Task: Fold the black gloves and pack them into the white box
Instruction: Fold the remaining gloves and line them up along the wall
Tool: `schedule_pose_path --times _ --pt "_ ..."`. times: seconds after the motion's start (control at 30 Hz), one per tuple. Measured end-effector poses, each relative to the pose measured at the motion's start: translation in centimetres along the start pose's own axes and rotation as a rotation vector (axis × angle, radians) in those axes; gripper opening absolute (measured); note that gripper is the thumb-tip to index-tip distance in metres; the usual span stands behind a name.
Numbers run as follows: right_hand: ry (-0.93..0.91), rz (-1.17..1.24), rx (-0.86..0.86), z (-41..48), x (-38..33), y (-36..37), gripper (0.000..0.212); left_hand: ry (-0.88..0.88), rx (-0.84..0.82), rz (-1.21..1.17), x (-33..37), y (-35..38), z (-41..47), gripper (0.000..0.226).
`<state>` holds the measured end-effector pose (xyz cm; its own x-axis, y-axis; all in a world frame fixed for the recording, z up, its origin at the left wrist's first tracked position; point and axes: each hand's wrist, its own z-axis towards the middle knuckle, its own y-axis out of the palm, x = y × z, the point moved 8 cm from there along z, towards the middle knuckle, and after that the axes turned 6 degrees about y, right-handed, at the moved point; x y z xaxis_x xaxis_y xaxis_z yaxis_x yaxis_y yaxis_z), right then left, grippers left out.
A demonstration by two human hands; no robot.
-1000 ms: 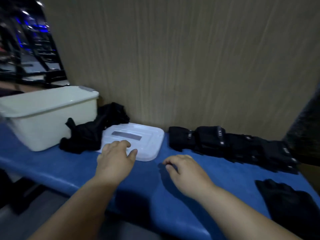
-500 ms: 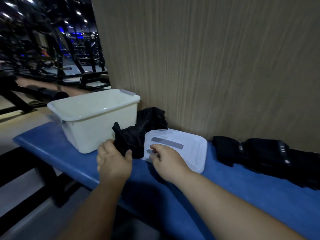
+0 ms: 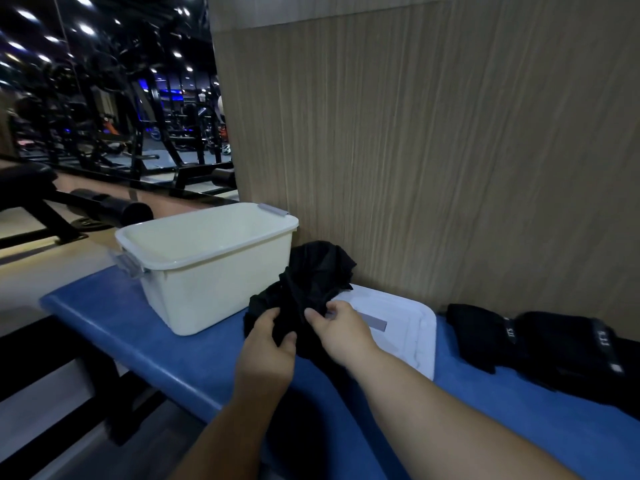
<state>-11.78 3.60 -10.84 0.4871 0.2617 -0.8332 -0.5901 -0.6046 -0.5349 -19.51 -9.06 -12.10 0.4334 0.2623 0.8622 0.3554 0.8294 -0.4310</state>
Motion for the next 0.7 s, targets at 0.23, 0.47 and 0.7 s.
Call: schedule_pose_path --times 0.23,0.47,0.7 --pt "0.039 -0.131 0.006 0.7 -0.1 -0.7 0.029 -0.016 0.001 -0.03 0.2 0.4 -0.3 0.048" --pt "0.045 0.062 0.068 -0.3 0.0 -2.3 0.018 0.021 0.1 0.079 1.0 -0.9 -0.4 0.045" --pt "-0.014 0.382 0.243 -1.9 1.3 -6.3 0.013 0.047 0.066 -0.081 3.0 0.3 -1.0 0.024"
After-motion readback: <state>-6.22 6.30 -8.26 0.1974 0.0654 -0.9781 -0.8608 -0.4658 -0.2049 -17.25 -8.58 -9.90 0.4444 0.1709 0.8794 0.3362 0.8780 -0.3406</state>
